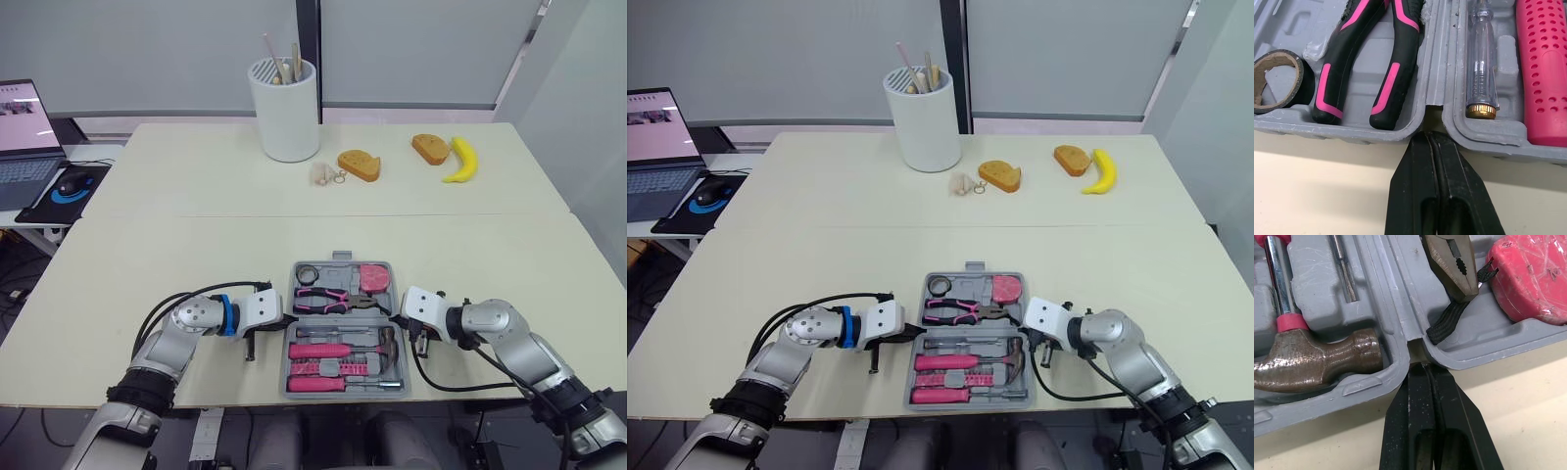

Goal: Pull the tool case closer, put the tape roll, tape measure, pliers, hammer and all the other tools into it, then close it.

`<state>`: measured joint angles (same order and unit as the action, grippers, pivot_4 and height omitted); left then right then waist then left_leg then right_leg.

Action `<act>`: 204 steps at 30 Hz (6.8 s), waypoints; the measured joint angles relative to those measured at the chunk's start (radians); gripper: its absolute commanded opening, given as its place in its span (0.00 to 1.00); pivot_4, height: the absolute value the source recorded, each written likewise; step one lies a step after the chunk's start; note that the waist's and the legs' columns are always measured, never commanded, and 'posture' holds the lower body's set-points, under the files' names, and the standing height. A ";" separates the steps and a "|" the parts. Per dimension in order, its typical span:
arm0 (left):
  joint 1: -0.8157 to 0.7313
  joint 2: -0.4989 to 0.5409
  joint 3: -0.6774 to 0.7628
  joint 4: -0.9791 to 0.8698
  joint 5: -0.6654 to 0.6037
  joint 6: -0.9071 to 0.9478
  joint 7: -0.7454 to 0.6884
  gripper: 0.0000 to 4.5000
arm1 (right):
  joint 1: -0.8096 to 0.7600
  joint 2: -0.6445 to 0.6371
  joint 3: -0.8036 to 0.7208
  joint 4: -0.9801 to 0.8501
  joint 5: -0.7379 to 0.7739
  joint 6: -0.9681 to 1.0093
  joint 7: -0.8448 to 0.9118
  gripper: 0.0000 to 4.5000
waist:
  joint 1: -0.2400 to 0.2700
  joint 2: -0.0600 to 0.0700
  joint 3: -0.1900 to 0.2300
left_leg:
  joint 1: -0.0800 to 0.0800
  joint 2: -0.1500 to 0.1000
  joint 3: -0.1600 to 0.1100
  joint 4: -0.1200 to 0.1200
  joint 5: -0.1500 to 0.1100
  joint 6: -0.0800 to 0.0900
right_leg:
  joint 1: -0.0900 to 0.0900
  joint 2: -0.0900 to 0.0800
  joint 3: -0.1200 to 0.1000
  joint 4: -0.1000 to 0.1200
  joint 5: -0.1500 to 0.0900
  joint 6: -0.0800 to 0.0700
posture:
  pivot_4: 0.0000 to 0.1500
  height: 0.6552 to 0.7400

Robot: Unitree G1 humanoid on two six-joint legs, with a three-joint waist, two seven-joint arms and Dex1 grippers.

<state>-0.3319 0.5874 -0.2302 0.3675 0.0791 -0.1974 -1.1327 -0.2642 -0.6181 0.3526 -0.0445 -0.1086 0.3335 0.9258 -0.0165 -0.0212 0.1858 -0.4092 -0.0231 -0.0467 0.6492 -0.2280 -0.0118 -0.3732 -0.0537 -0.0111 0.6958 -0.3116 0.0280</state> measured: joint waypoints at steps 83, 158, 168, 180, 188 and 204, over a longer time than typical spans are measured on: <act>0.107 0.046 -0.255 -0.456 -0.030 0.253 -0.040 0.00 | 0.052 0.077 -0.390 -0.433 0.382 0.775 -0.308 0.32 | 0.008 0.005 -0.003 | 0.002 0.001 -0.001 -0.003 0.000 0.000 | 0.004 0.001 0.000 -0.006 0.000 0.000 | 1.00 1.00; 0.179 0.176 -0.176 -0.430 -0.140 0.204 -0.119 0.00 | -0.408 0.167 -0.078 0.066 0.446 0.520 0.182 0.99 | -0.039 0.008 -0.013 | 0.009 0.019 -0.001 -0.010 -0.001 0.001 | 0.001 0.018 0.003 0.001 -0.005 -0.009 | 1.00 1.00; 0.428 0.418 0.079 -0.600 -0.374 0.435 -0.201 0.00 | -0.263 -0.023 -0.055 -0.370 0.447 0.527 0.144 0.99 | -0.011 0.009 -0.005 | 0.007 0.018 -0.001 -0.010 -0.001 0.000 | 0.001 0.015 0.001 -0.005 -0.005 -0.010 | 1.00 1.00; 0.428 0.405 0.181 -0.451 -0.348 0.521 -0.068 0.00 | 0.126 -0.500 -0.293 -0.735 0.505 0.437 0.263 0.99 | 0.016 0.007 -0.003 | 0.002 0.018 -0.001 -0.009 -0.002 -0.002 | 0.002 0.015 0.000 -0.015 -0.004 -0.008 | 1.00 1.00; 0.373 0.323 0.154 -0.462 -0.320 0.560 0.014 0.00 | 0.207 -0.528 -0.190 -0.647 0.263 0.264 0.144 0.90 | 0.014 0.006 -0.002 | 0.002 0.018 0.000 -0.009 -0.002 -0.002 | 0.002 0.015 0.000 -0.015 -0.004 -0.008 | 1.00 1.00; 0.310 0.209 -0.010 -0.511 -0.195 0.532 0.051 0.00 | 0.067 -0.257 0.232 -0.414 -0.129 0.140 0.102 0.01 | 0.015 0.007 -0.003 | 0.001 0.017 -0.001 -0.006 -0.002 -0.003 | 0.003 0.016 0.000 -0.014 -0.003 -0.008 | 1.00 1.00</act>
<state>-0.0223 0.7967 -0.2404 -0.1435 -0.1162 0.3348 -1.0815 -0.1967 -0.8753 0.5851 -0.4583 -0.2373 0.4738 1.0275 -0.0016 -0.0145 0.1830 -0.4080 -0.0061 -0.0474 0.6434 -0.2301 -0.0143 -0.3704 -0.0381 -0.0110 0.6822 -0.3148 0.0199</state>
